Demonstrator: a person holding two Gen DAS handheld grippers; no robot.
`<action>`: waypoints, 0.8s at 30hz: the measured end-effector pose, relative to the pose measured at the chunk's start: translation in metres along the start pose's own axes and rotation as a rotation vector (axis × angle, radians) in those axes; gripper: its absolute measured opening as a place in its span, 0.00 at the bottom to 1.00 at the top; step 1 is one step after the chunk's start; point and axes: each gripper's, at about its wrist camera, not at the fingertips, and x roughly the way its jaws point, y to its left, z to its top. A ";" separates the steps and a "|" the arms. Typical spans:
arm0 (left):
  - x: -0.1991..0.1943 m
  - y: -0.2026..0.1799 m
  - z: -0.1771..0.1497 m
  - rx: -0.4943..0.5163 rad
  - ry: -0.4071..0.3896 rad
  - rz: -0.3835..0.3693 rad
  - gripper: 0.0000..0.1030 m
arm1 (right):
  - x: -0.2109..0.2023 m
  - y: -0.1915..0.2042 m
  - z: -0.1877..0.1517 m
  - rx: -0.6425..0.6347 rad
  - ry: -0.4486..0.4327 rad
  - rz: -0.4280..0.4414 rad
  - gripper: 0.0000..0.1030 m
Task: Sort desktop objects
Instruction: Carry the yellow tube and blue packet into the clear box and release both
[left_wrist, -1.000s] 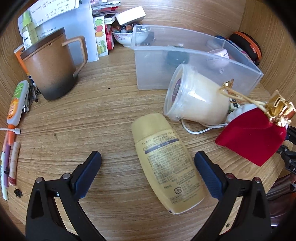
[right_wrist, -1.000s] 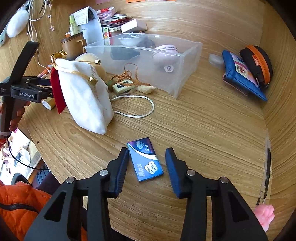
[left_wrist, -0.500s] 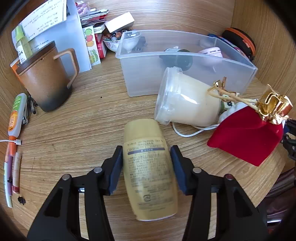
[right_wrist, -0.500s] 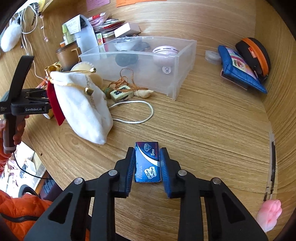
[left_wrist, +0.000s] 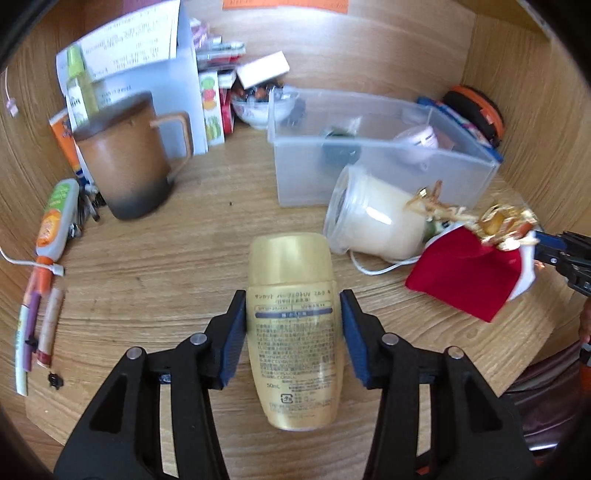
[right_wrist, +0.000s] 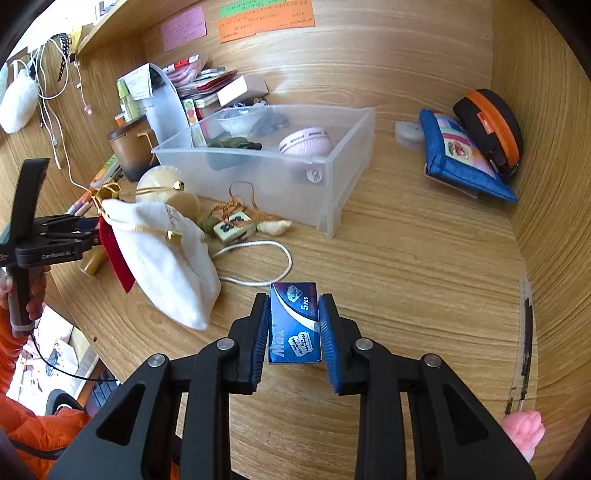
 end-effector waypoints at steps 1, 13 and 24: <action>-0.004 0.000 0.001 0.000 -0.011 0.004 0.47 | 0.000 0.000 0.001 -0.001 -0.002 0.004 0.24; -0.031 0.002 0.014 -0.016 -0.107 -0.004 0.46 | -0.009 0.008 0.024 -0.024 -0.039 0.001 0.24; -0.053 -0.002 0.034 0.004 -0.177 0.002 0.46 | -0.018 0.014 0.046 -0.039 -0.089 0.012 0.24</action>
